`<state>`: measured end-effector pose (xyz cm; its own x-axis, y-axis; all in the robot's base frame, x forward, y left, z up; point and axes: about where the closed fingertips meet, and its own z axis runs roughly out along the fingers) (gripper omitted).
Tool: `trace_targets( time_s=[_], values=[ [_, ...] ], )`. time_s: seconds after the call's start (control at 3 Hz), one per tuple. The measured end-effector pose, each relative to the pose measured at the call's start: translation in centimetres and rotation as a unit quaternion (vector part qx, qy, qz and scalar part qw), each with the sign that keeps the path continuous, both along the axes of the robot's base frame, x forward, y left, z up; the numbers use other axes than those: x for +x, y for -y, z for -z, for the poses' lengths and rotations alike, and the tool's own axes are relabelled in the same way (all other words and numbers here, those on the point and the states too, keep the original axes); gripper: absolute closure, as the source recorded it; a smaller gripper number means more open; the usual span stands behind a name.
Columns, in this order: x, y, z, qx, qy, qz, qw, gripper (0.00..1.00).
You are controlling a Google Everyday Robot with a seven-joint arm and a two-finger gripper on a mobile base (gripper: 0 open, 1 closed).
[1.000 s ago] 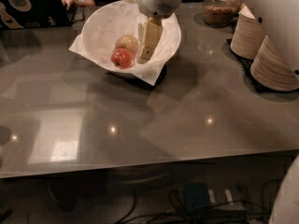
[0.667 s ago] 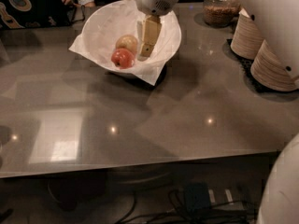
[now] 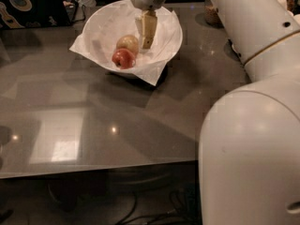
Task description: Pick apple from white bowl
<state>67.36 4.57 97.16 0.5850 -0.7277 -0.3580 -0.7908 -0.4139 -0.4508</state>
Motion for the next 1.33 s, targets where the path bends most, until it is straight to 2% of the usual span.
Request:
trace_targets(
  time_s=[0.33,0.67,1.0,1.33],
  values=[
    [0.6,0.3,-1.6,0.010,0.019,-0.004,0.9998,0.00],
    [0.7,0.3,-1.5,0.010,0.019,-0.004,0.9998,0.00],
    [0.7,0.2,-1.4,0.000,0.027,-0.018,0.9995,0.00],
    [0.9,0.2,-0.2,-0.036,0.044,-0.075,0.9956,0.19]
  ],
)
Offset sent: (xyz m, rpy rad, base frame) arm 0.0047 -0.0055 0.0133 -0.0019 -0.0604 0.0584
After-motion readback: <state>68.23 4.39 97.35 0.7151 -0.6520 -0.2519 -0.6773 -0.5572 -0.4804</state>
